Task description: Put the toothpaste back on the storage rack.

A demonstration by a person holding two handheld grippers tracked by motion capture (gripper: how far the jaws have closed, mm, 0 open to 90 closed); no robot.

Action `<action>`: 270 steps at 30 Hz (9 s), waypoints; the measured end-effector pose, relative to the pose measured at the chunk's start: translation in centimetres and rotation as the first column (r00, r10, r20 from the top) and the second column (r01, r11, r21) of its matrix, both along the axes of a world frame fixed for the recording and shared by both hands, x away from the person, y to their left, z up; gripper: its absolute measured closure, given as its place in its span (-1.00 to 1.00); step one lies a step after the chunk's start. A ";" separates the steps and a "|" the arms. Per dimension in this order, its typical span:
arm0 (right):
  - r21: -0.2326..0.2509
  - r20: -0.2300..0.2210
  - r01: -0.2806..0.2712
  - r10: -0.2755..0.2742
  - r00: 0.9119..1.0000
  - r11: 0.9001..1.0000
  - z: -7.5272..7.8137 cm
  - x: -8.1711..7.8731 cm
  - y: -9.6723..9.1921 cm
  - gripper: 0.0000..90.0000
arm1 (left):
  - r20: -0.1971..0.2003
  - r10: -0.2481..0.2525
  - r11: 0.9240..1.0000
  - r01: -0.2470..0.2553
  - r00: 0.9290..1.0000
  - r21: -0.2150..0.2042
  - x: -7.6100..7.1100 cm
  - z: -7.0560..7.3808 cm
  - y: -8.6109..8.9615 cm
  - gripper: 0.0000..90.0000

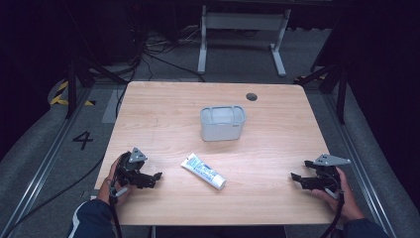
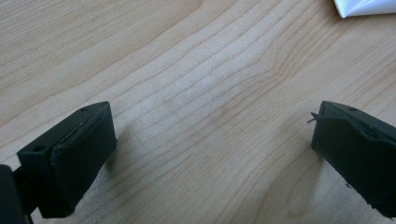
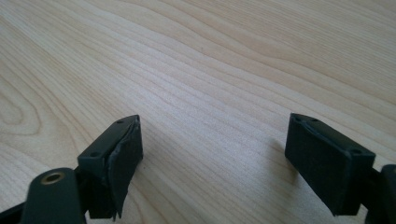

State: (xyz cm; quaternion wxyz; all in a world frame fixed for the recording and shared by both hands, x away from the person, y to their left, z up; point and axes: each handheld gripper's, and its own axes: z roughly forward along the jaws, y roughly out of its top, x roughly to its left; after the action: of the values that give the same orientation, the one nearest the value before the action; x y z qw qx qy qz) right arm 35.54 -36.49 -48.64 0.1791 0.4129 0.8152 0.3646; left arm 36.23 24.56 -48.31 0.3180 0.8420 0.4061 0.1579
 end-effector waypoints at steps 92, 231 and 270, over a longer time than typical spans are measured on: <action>-0.026 0.006 -0.470 0.470 0.882 0.882 7.1 3.3 23.2 -0.33 | -0.005 -0.049 0.999 0.049 0.999 -0.010 -0.6 0.0 0.6 -1.00; 0.089 0.140 -0.444 0.430 0.892 0.892 11.2 4.1 20.6 0.41 | -0.008 -0.059 0.998 0.059 0.998 -0.009 -0.5 0.0 0.7 -1.00; 0.143 0.269 -0.390 0.344 0.900 0.909 14.8 4.5 18.8 0.42 | -0.008 -0.059 0.998 0.059 0.998 -0.009 -0.5 0.0 0.7 -1.00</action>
State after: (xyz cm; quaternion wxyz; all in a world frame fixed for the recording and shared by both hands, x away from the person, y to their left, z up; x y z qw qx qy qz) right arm 40.09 -17.66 -33.83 0.1622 0.2198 0.8118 0.5161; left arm 35.72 25.24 -48.33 0.3244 0.8529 0.3832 0.1431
